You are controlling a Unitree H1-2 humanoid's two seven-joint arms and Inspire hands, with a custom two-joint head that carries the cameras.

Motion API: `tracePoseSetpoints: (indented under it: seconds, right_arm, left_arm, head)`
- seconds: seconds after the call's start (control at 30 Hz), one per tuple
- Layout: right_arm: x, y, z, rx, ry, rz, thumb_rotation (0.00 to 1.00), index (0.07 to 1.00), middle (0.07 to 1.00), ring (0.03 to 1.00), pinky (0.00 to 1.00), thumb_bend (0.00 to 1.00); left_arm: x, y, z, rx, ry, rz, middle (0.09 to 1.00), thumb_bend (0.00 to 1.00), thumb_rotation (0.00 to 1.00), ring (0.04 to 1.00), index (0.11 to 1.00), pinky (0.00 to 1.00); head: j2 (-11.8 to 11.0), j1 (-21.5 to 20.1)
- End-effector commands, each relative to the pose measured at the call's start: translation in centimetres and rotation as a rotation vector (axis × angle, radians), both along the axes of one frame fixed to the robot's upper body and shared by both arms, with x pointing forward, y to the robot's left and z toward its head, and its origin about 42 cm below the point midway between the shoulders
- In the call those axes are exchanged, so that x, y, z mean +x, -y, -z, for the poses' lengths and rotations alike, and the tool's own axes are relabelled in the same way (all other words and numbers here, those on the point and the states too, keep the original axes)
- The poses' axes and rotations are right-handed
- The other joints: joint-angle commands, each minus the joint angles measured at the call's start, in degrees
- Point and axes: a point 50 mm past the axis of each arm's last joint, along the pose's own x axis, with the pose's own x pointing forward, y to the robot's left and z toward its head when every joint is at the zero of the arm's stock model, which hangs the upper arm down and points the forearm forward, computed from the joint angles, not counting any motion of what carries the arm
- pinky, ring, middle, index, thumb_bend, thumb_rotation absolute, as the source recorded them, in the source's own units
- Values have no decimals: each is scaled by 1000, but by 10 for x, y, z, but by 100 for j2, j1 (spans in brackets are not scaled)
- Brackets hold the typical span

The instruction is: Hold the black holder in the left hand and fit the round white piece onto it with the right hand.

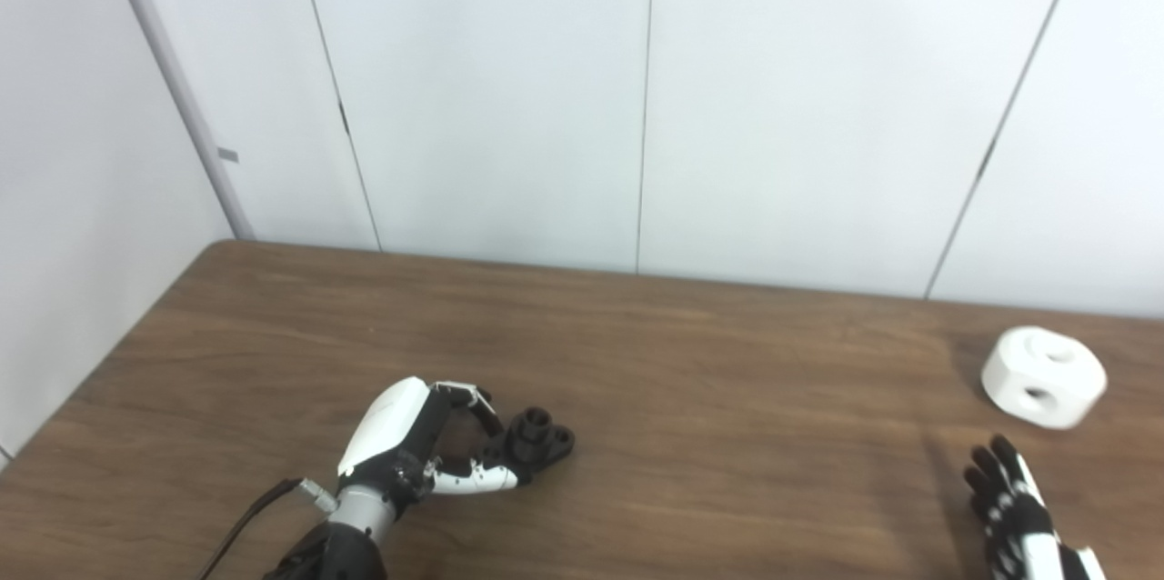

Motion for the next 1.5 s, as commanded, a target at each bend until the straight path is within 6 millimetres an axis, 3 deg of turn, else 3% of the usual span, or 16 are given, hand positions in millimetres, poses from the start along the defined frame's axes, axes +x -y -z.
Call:
tracePoseSetpoints:
  seconds: [0.0,0.33,0.6,1.07,1.37,1.47]
  right_arm:
    - [-4,-11,0,31,3,-1,1000,993,967,962,1000,553]
    - [-3,-22,-7,27,4,-1,1000,984,964,966,1000,613]
    - [-4,-28,-14,22,9,-4,1000,991,966,974,1000,599]
    - [-5,-25,-23,7,2,34,1000,955,951,957,1000,606]
    - [-4,-20,-26,-24,-6,44,917,928,939,943,1000,575]
    - [-3,-17,-30,-40,3,54,799,933,940,950,971,561]
  left_arm:
    - [-7,10,8,-9,-47,58,817,518,46,903,487,856]
    - [-24,36,27,-61,-73,142,824,518,45,896,488,928]
    - [-36,48,39,-45,-69,200,811,517,43,889,488,970]
    - [-49,53,55,131,102,257,801,518,44,875,487,972]
    - [-49,50,59,153,111,229,795,519,45,865,487,947]
    - [-48,49,59,157,106,220,793,518,45,862,487,942]
  head:
    - [30,-33]
    - [198,-405]
    - [353,-616]
    - [462,-684]
    - [447,-663]
    - [426,-637]
